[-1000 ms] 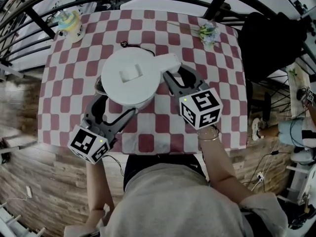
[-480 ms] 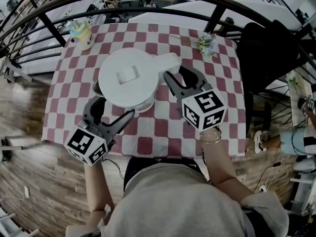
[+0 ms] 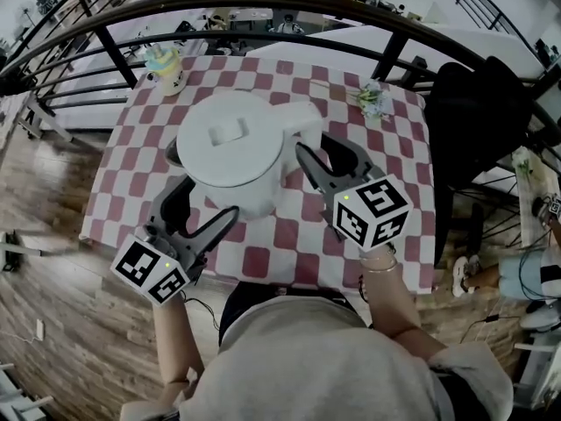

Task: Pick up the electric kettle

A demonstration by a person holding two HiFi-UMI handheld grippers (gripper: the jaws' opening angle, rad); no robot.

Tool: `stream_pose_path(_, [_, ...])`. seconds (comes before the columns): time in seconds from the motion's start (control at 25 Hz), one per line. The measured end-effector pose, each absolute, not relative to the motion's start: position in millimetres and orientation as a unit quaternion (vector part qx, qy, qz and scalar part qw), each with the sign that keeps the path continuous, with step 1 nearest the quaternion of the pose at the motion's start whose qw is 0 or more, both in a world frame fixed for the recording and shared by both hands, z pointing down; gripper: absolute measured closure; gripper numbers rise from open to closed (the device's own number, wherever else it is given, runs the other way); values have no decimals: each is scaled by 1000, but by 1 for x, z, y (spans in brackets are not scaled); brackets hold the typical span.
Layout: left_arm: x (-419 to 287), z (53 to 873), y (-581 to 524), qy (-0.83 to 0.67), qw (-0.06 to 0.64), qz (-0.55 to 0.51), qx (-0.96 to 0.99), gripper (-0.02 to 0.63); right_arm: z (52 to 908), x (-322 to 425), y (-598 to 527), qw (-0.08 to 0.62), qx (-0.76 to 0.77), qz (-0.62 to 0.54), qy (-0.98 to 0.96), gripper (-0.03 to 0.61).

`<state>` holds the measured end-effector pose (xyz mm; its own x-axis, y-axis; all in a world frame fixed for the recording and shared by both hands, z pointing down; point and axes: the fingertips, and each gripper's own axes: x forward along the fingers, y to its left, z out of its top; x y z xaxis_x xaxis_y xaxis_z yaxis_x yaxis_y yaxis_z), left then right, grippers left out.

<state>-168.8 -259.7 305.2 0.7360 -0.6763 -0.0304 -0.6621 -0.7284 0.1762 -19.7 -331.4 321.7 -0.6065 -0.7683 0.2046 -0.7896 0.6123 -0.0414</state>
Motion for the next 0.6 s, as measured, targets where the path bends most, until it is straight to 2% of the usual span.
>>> stream_pose_path(0.6, [-156, 316, -227, -379, 90, -43, 920, 212, 333, -10, -303, 103, 420, 59, -900, 425])
